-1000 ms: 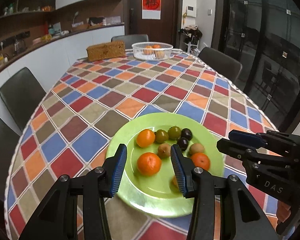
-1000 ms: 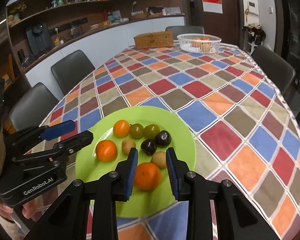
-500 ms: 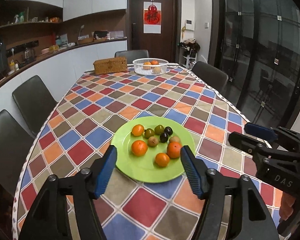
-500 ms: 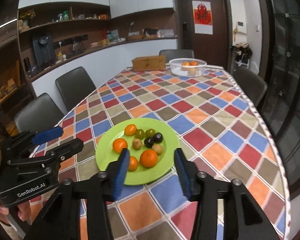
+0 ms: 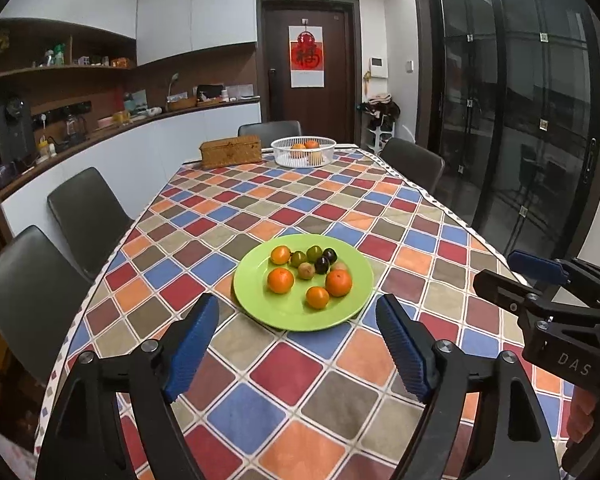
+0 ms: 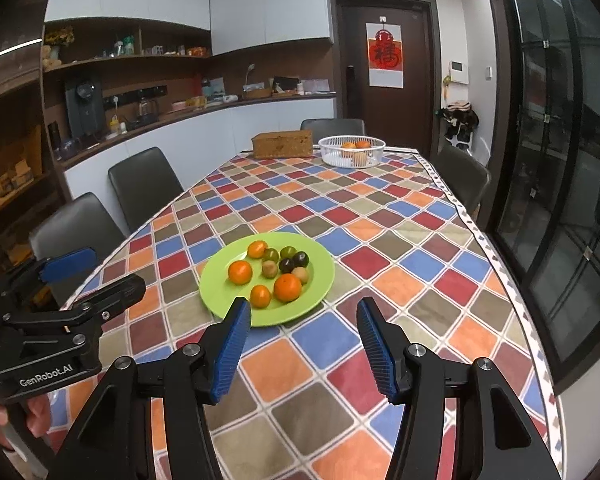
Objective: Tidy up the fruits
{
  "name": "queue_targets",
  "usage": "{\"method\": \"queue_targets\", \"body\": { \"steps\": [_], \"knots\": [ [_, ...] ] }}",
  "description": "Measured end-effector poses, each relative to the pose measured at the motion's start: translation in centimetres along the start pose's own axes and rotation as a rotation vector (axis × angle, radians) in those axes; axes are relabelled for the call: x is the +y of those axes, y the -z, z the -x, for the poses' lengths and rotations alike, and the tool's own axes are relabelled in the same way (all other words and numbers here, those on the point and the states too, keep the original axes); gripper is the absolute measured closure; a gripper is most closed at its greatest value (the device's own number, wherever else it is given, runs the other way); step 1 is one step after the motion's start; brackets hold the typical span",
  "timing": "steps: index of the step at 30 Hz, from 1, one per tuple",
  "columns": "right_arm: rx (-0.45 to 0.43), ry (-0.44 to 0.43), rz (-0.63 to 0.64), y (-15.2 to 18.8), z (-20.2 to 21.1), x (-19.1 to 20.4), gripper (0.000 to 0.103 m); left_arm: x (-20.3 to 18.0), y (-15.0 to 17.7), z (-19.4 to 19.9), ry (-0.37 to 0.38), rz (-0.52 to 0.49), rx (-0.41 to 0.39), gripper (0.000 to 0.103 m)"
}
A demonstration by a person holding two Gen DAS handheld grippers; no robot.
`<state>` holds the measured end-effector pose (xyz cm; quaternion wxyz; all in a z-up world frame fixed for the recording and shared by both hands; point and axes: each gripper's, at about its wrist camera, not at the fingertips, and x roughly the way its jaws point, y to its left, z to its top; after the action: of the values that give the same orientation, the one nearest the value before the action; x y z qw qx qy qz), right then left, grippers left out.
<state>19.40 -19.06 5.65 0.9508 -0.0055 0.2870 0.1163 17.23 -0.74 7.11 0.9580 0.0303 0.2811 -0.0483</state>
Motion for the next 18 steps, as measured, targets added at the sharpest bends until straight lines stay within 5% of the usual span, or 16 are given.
{"method": "queue_targets", "body": {
  "steps": [18],
  "knots": [
    [-0.040,-0.010,-0.001,2.0,4.2,1.1,0.047,-0.5,1.6,4.6,-0.006,0.009,-0.045,0.022]
  ]
}}
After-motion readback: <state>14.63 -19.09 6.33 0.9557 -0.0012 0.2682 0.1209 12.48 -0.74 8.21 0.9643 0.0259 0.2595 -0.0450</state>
